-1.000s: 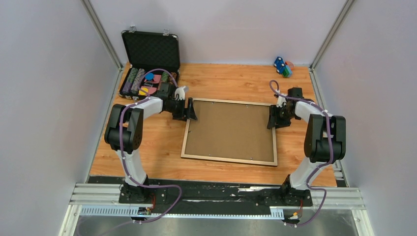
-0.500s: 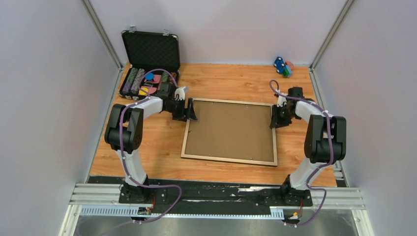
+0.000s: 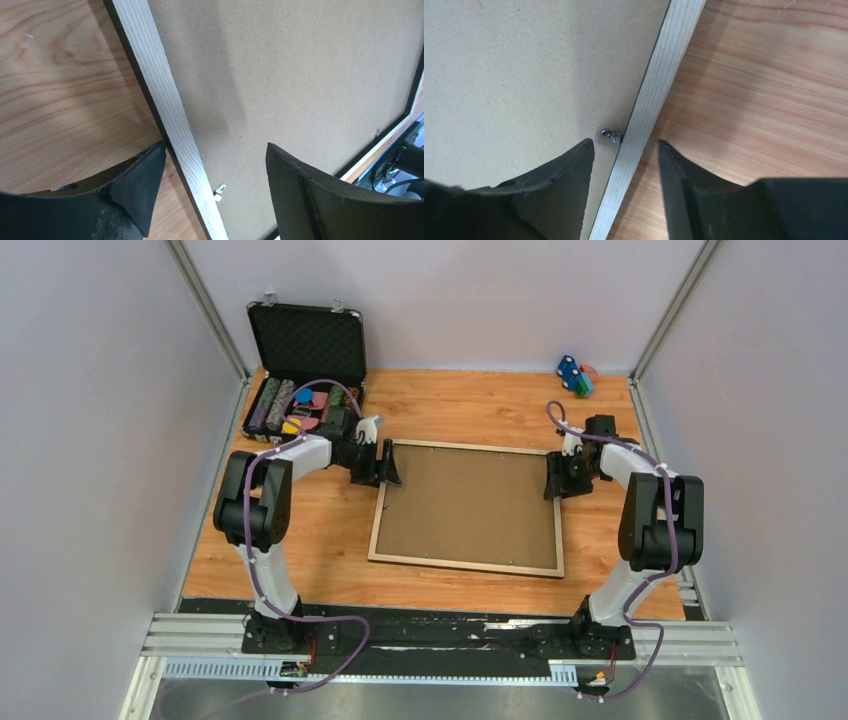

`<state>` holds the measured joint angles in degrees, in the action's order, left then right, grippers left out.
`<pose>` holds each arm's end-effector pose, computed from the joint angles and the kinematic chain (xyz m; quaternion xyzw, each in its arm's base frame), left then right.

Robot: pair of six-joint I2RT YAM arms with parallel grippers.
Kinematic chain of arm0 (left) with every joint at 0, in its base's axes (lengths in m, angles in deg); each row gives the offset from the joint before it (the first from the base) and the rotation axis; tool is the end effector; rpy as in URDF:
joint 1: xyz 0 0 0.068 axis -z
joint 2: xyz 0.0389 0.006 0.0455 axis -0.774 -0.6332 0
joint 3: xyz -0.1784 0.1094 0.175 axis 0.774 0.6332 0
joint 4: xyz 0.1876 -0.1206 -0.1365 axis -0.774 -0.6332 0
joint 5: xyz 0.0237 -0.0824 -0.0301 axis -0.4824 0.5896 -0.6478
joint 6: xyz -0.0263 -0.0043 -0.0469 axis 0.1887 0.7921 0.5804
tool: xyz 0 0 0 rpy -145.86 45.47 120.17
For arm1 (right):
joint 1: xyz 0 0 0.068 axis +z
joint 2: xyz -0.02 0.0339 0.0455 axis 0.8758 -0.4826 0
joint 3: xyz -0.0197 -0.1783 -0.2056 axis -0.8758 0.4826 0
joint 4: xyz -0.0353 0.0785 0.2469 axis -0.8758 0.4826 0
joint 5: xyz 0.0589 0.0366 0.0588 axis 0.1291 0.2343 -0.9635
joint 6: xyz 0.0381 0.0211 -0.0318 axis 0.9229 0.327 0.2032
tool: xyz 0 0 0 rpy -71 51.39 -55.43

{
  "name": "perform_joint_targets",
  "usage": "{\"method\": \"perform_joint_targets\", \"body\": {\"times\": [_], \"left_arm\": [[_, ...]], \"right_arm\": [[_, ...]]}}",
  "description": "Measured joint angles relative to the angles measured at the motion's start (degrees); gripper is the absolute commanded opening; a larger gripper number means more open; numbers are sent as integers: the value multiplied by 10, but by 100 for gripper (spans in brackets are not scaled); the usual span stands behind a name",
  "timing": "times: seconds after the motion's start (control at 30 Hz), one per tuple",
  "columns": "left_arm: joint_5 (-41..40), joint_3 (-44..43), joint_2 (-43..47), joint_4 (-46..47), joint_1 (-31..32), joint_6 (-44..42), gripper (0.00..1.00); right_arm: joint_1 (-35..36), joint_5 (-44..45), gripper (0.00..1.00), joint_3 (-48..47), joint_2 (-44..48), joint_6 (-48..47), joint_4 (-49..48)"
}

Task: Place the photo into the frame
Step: Install the photo frame at the center of the board, then turn over the photo frame at the center of the board.

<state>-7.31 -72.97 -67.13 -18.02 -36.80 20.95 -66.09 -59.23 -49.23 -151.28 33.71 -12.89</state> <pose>0.3626 -0.1098 0.1579 0.0802 0.9289 -0.3220 0.1642 0.3273 -0.0170 0.1679 -0.0965 0.9722 0.1357 0.1644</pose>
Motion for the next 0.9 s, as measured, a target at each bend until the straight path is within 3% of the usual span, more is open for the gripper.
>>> {"method": "perform_joint_targets", "body": {"times": [0.2, 0.53, 0.67, 0.9], "left_arm": [[-12, -1, 9, -13, 3, -11, 99], [-99, -2, 56, -79, 3, -72, 100], [-137, -10, 92, -92, 3, -120, 100], [-180, -18, 131, -105, 3, -173, 100]], "right_arm": [[0, -4, 55, 0, 24, 1, 0], [21, -92, 58, 52, 209, -87, 6], [85, -116, 58, 101, 264, -137, 16], [276, -113, 57, 192, 316, -183, 34]]}}
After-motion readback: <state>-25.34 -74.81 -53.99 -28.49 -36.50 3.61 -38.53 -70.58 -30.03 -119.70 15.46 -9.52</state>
